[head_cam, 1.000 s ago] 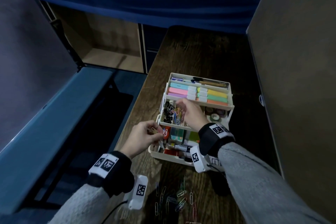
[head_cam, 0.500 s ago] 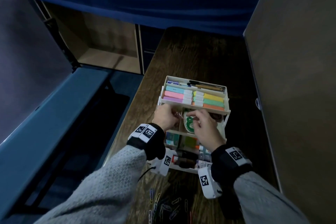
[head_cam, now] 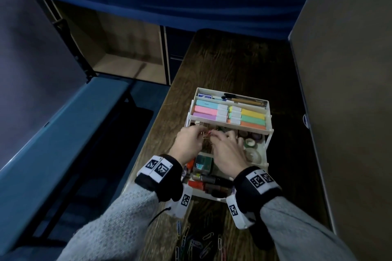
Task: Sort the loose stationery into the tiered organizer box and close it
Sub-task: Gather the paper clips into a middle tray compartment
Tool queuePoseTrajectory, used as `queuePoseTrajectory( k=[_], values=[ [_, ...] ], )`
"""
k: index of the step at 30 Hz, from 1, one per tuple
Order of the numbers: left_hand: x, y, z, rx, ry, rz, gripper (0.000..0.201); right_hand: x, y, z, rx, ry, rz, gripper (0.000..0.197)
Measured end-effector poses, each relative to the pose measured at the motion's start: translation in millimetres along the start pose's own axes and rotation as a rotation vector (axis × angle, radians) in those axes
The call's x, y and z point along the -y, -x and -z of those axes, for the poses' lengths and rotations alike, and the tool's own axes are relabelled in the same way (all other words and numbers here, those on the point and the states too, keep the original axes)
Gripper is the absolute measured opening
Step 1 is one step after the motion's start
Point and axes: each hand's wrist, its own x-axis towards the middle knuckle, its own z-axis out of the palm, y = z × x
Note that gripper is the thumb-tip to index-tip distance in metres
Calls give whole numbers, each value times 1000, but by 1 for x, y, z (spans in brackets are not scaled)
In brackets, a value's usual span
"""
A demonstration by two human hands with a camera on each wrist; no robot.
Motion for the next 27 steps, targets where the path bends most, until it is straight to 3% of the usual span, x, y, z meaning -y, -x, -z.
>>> queuePoseTrajectory(
  k=[3, 7, 13, 17, 20, 23, 27],
  values=[
    [9, 8, -9, -91, -271, -103, 38, -10, 4, 3, -146, -75, -154, 46],
    [14, 12, -22, 26, -620, -214, 35, -13, 5, 5, -109, 1, -139, 33],
    [13, 7, -29, 76, -693, -267, 38, -5, -12, 3, 53, 80, -126, 36],
    [14, 14, -27, -42, -610, -247, 25, -1, -24, 6, 117, 61, -142, 33],
    [19, 14, -25, -97, -589, -213, 26, 0, -20, 6, 18, 19, -123, 30],
    [21, 7, -25, -23, -615, -202, 42, -4, -9, 5, -64, -32, -133, 32],
    [17, -3, -28, 4, -675, -234, 35, -13, 9, 7, -100, -71, -150, 40]
  ],
)
